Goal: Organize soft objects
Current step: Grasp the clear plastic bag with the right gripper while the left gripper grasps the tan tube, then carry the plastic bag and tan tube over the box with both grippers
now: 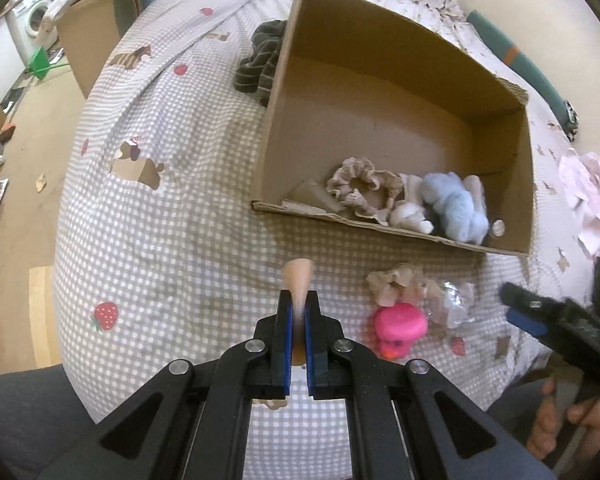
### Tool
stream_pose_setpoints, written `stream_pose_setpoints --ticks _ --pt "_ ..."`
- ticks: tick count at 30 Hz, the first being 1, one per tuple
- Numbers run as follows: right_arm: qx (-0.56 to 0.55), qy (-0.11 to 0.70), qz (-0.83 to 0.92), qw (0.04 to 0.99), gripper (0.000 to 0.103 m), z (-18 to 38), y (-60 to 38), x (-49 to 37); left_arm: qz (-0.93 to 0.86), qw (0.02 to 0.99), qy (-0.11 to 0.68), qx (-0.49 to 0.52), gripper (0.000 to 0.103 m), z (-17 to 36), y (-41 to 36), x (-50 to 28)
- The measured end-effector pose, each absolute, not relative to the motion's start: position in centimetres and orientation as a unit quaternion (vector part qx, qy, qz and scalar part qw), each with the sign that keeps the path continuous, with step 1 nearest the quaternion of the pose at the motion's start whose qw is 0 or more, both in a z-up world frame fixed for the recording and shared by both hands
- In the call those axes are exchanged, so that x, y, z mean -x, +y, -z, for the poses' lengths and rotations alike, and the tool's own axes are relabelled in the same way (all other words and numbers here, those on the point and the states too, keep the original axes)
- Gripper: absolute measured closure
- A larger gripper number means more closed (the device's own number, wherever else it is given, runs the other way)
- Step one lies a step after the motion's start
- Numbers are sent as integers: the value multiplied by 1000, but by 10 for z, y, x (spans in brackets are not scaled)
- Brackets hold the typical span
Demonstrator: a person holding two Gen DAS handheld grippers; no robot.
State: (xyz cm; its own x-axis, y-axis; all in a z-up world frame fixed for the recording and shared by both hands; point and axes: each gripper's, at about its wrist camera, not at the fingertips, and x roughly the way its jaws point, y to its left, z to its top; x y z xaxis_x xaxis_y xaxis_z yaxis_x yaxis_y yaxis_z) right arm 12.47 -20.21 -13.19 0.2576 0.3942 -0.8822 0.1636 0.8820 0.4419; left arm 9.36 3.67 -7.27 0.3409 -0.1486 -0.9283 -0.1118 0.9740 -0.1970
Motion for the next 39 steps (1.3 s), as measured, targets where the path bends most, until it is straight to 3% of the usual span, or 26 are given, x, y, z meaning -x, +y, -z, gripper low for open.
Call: stream_pose_setpoints --ticks 8,11,14,16,19,31,39 --pt "-87 646 -80 754 15 158 -145 -148 13 809 576 113 98 78 23 -95" --pt "-40 657 -70 749 24 172 -133 -152 13 809 577 112 98 82 26 -98" --pt "-5 663 -59 747 44 181 -129 -154 13 809 577 110 98 84 25 -100" --pt "-4 660 -59 749 63 180 -132 -155 13 809 578 108 98 85 24 -100" --pt "-19 655 -58 753 72 176 -146 -152 11 810 578 98 98 86 21 -100" --pt "-75 624 -19 777 75 151 -199 -135 -18 813 575 89 98 89 33 -96" --pt "-107 588 -86 797 75 91 -225 -95 -19 834 547 73 98 64 36 -82"
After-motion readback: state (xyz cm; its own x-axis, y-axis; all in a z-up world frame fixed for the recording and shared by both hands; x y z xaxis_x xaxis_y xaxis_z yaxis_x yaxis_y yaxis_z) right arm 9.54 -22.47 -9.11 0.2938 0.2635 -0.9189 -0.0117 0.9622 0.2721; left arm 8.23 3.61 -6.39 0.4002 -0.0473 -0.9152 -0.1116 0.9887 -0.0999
